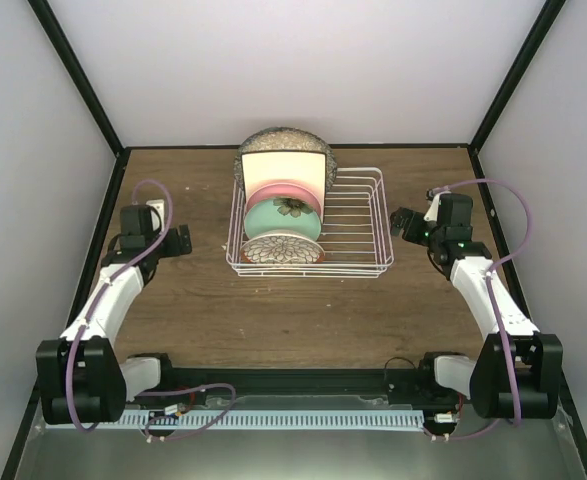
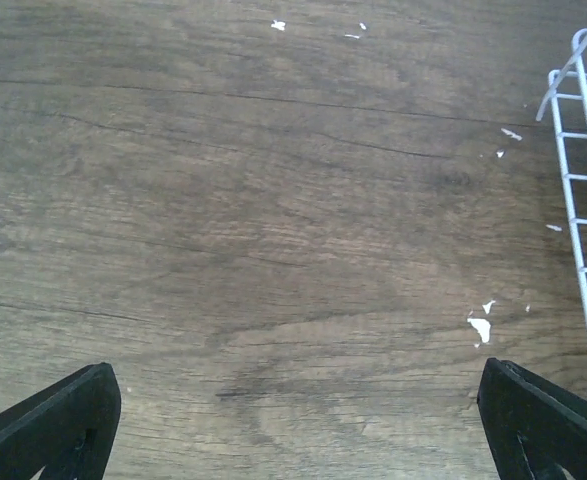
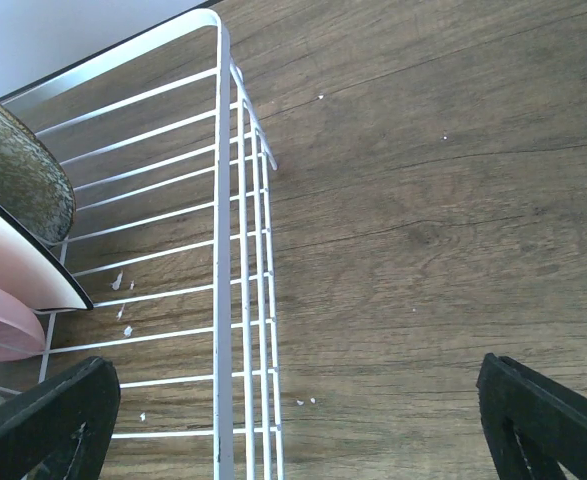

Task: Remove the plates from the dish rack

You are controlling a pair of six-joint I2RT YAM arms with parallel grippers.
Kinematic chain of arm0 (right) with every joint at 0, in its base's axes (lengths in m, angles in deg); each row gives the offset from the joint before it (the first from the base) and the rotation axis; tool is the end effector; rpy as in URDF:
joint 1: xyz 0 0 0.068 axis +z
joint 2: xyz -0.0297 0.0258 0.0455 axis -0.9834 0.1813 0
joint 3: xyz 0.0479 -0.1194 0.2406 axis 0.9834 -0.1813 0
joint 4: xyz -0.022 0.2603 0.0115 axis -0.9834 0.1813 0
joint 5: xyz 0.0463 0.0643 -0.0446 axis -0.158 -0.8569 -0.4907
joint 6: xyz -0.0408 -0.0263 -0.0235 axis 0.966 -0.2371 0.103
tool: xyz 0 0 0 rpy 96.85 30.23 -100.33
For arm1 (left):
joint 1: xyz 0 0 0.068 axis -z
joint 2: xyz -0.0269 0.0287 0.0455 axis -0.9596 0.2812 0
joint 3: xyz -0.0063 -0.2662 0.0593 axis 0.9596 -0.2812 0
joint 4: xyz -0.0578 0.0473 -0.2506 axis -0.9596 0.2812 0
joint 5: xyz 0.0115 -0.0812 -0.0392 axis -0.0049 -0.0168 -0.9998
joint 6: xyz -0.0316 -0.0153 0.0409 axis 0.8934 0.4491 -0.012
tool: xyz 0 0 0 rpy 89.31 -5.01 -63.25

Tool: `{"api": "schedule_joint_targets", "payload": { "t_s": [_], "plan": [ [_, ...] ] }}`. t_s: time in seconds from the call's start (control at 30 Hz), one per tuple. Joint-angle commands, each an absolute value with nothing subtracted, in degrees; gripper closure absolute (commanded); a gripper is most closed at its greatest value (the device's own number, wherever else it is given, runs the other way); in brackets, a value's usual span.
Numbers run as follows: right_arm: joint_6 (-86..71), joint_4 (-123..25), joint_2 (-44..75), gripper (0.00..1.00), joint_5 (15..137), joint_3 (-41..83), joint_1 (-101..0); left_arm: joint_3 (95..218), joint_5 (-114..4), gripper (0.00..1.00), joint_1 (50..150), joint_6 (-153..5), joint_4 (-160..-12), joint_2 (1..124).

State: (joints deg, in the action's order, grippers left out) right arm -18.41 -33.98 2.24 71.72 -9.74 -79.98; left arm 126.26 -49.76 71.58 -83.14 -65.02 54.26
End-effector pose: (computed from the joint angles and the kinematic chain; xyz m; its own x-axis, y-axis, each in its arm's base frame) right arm 0.2548 0.0053 0.2492 -0.6397 0.3004 -0.7074 0.0469 0.9340 0.3543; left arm 0.2439 0.0071 0.2311 -0.6933 -0.0703 -0.7172 -0.0327 0.9973 -0.0661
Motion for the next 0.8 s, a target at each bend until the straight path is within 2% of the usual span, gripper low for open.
{"api": "schedule_joint_targets", "payload": {
  "t_s": [0.0, 0.13, 0.27, 0.53, 0.77],
  "plan": [
    [-18.32, -33.97, 1.56, 0.0, 72.57, -10.15, -79.4, 125.82, -47.53, 0.0, 71.65, -83.67, -67.01, 53.38],
    [-17.93, -34.23, 1.56, 0.0, 72.62, -10.54, -79.38, 129.09, -49.48, 0.0, 71.65, -87.15, -65.51, 54.75],
    [-17.44, -34.45, 1.54, 0.0, 72.56, -10.59, -79.4, 135.36, -56.89, 0.0, 71.62, -88.74, -64.59, 56.74],
    [-16.26, -34.2, 0.57, 0.0, 72.31, -10.79, -79.38, 147.79, -83.31, 0.03, 73.7, -99.48, -60.62, 59.29],
    [-16.23, -34.61, -0.08, 0.0, 71.36, -12.08, -79.38, 149.36, -81.42, 0.09, 85.38, -119.14, -49.82, 58.12]
  ]
}}
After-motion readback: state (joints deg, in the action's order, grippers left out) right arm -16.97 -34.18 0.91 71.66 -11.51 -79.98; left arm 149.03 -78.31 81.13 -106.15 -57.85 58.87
